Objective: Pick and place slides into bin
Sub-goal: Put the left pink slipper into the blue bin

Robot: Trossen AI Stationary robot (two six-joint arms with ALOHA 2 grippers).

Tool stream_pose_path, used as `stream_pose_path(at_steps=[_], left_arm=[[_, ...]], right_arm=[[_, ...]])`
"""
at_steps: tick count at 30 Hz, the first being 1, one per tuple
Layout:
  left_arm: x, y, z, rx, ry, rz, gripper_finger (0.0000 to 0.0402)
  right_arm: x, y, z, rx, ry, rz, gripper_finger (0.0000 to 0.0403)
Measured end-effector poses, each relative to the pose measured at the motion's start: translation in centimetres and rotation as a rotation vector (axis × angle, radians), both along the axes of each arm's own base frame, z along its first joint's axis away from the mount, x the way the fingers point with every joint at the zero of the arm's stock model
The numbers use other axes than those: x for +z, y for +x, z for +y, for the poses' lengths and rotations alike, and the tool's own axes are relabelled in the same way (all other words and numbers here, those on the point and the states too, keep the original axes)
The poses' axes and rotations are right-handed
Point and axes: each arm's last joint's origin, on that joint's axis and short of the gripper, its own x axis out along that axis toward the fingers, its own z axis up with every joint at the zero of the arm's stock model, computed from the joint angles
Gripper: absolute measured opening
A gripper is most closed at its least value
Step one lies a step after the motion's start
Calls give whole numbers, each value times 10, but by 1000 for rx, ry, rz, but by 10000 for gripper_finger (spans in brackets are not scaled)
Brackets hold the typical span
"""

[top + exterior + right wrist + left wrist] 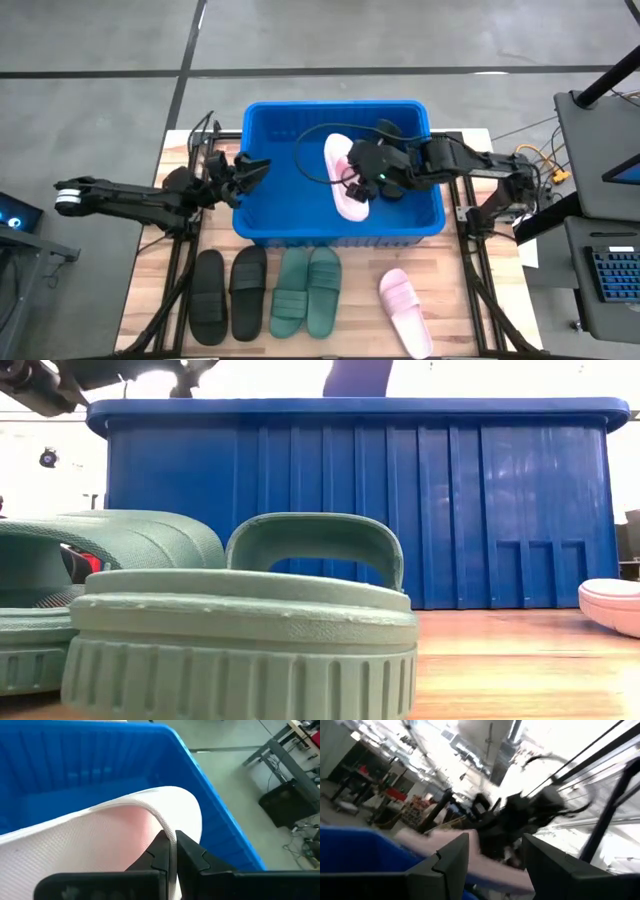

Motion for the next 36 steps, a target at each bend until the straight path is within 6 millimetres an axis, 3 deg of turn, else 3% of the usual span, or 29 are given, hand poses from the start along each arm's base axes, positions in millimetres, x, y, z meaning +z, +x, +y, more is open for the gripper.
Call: stream_pose_path(at_steps=[10, 20, 29, 36], left_arm=[[12, -18, 0, 113, 114, -39, 169], [15, -25, -1, 114, 114, -56, 169], [23, -39, -2, 140, 151, -109, 169], [21, -39, -2, 137, 151, -68, 169]], right_arm=[[-31, 34, -43, -34, -55, 120, 9], [-92, 75, -75, -44, -167, 392, 9], [-130, 91, -102, -42, -167, 524, 9], [-148, 99, -113, -13, -216, 506, 8]])
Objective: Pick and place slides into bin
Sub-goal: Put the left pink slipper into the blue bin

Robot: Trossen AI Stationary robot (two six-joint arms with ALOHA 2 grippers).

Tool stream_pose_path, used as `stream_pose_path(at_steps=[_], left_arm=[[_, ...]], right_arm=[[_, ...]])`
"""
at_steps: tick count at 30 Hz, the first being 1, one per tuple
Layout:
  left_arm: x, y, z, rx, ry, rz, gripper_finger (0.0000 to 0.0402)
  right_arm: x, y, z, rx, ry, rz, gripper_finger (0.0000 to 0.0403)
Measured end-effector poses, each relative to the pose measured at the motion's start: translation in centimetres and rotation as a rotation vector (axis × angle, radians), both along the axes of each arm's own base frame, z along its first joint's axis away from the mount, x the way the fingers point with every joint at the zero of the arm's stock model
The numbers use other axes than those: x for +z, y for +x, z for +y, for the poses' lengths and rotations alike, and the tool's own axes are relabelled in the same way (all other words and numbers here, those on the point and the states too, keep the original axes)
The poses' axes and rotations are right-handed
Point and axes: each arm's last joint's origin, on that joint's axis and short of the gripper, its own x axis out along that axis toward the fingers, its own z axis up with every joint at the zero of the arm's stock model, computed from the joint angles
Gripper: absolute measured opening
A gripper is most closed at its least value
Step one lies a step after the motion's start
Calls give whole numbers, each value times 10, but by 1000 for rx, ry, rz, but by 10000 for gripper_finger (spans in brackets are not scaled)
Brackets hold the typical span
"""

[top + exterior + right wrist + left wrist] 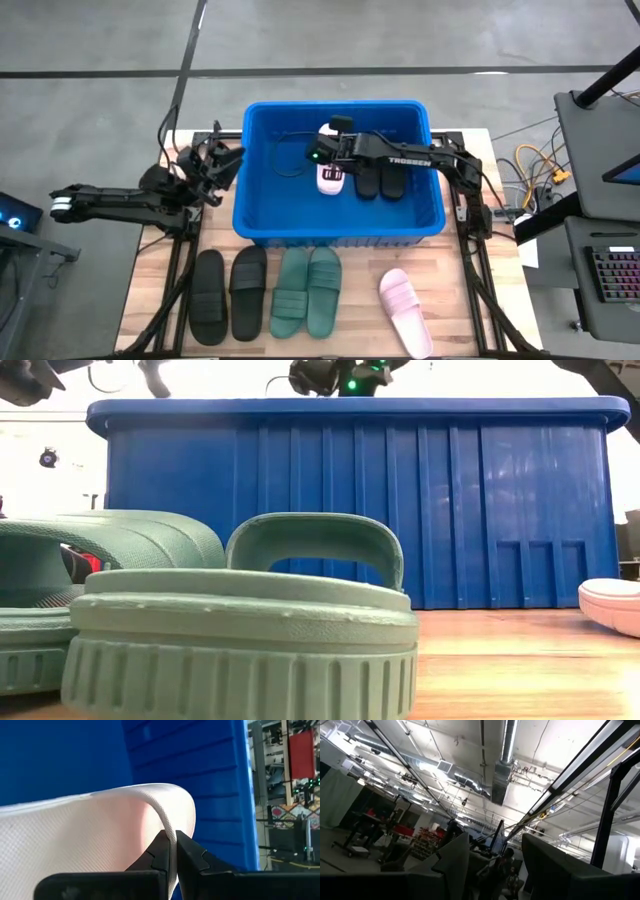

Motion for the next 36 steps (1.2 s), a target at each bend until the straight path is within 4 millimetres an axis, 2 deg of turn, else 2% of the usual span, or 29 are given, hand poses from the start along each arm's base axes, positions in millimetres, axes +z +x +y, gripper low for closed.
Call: stream_pose_path(at_steps=[5, 12, 21, 27, 36], left_arm=[[0, -1, 0, 0, 0, 4, 169], [0, -2, 0, 2, 2, 5, 169], [0, -2, 0, 3, 3, 4, 169], [-1, 0, 0, 5, 3, 15, 169], [0, -1, 0, 2, -2, 10, 169]], right_arm=[[-19, -3, -2, 58, 26, 73, 9], [-43, -2, -8, 94, 6, 72, 8], [-75, -15, -18, 69, 27, 132, 8], [-82, -13, -20, 119, 13, 105, 8], [-85, -17, -38, 116, 66, 61, 8]])
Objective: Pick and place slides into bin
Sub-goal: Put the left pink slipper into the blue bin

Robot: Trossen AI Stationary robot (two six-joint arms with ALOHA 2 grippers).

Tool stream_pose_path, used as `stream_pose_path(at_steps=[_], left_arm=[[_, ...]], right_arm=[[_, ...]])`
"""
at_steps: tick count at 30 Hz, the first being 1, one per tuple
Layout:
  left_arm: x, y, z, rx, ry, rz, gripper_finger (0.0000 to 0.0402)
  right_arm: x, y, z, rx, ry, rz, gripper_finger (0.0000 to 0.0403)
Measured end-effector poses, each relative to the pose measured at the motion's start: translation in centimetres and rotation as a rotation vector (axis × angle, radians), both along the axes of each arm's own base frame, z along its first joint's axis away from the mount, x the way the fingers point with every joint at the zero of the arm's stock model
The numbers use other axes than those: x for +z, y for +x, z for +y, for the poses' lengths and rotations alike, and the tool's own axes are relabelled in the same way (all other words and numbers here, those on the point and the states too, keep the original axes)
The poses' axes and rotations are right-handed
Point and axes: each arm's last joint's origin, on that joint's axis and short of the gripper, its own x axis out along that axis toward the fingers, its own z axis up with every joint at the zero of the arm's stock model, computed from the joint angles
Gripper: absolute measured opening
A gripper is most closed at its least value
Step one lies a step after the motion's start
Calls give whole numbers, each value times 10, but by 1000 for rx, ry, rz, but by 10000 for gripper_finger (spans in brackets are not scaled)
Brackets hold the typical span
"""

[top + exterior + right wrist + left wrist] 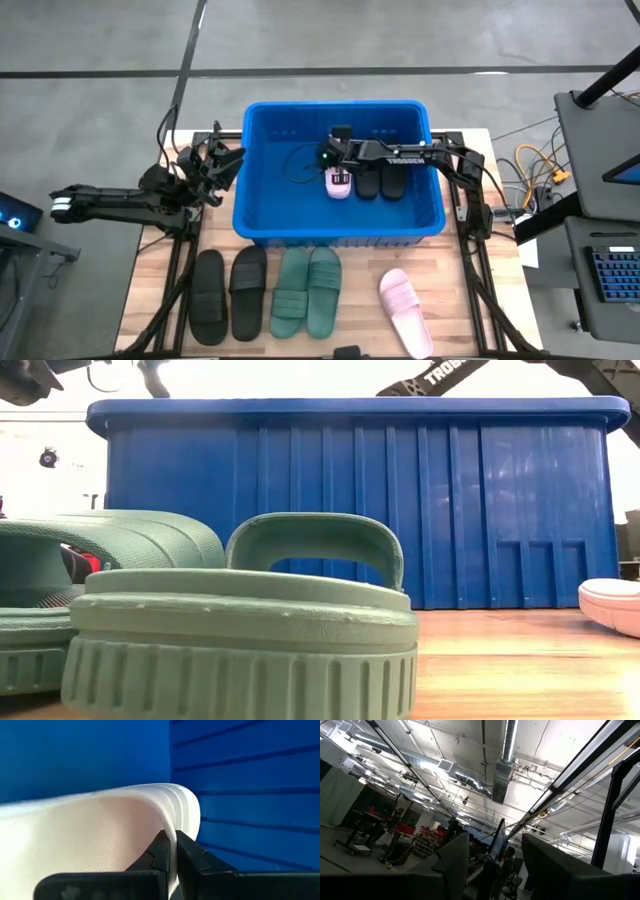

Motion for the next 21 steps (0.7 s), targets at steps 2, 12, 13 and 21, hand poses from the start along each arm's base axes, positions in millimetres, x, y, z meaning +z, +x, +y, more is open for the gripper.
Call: stream_pose_path(at_steps=[2, 12, 13, 21], left_arm=[[0, 0, 0, 0, 0, 1, 169], [0, 0, 0, 0, -1, -3, 169], [0, 0, 0, -1, -1, -3, 169], [0, 0, 0, 0, -1, -2, 169]], right_arm=[[0, 0, -3, 2, 12, -12, 8], [-24, 2, -7, 6, 22, 60, 8], [-27, 3, -7, 0, 20, 65, 8], [-29, 1, -7, -15, 27, 80, 8]])
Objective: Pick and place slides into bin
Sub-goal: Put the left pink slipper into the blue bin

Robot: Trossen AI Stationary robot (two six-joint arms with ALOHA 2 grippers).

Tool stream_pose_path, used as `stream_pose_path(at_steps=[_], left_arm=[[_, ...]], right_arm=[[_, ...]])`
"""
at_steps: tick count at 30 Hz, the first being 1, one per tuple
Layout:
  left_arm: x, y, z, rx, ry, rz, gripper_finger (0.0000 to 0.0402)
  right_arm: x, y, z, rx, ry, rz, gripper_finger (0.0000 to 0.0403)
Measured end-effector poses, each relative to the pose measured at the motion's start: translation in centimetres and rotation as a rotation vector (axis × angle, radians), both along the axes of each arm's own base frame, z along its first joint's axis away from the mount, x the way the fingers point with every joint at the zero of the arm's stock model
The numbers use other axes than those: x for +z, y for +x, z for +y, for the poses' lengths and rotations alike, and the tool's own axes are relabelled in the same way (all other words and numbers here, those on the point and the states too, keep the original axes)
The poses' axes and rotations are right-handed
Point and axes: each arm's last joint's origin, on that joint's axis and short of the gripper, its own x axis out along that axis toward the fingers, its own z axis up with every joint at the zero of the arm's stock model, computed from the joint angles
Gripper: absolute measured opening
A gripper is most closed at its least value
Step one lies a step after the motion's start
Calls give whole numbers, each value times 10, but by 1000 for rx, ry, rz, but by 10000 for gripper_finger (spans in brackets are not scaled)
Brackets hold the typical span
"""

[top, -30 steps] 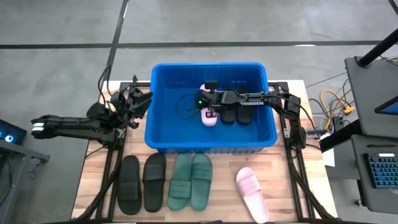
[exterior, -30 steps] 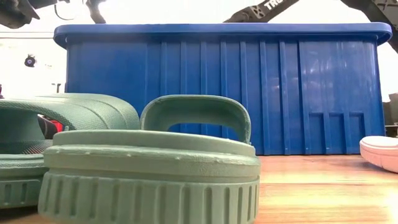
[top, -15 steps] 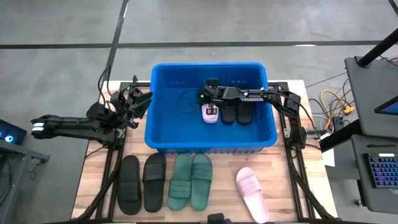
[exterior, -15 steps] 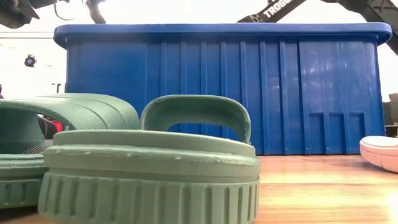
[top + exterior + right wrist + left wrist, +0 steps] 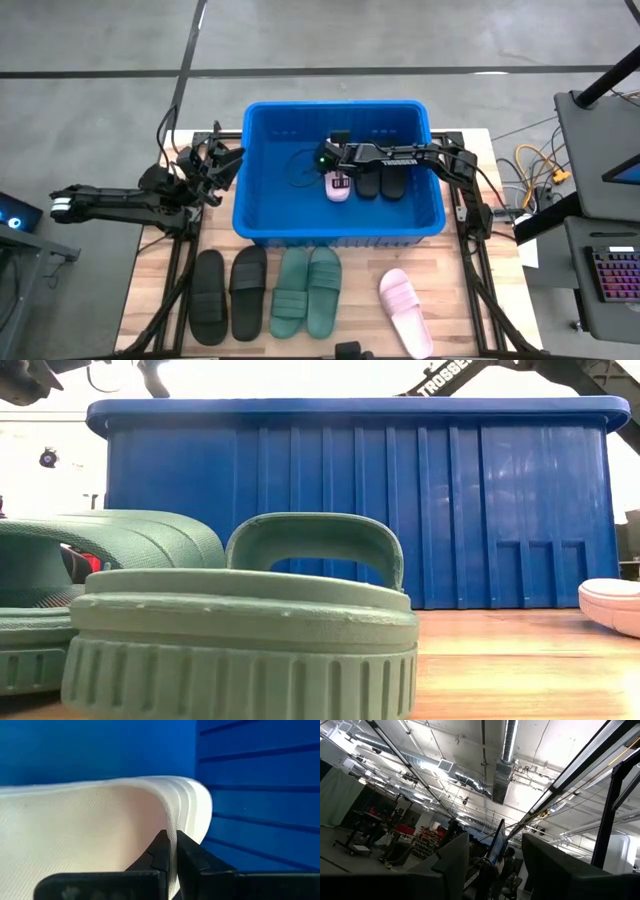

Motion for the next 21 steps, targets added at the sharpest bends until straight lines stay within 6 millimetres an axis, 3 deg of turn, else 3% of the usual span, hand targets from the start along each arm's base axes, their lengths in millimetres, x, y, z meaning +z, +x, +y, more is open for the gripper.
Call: stream_pose_path(at_steps=[21], left_arm=[[1, -1, 0, 0, 1, -4, 169]], right_arm=[[-4, -8, 3, -93, -29, 33, 8]])
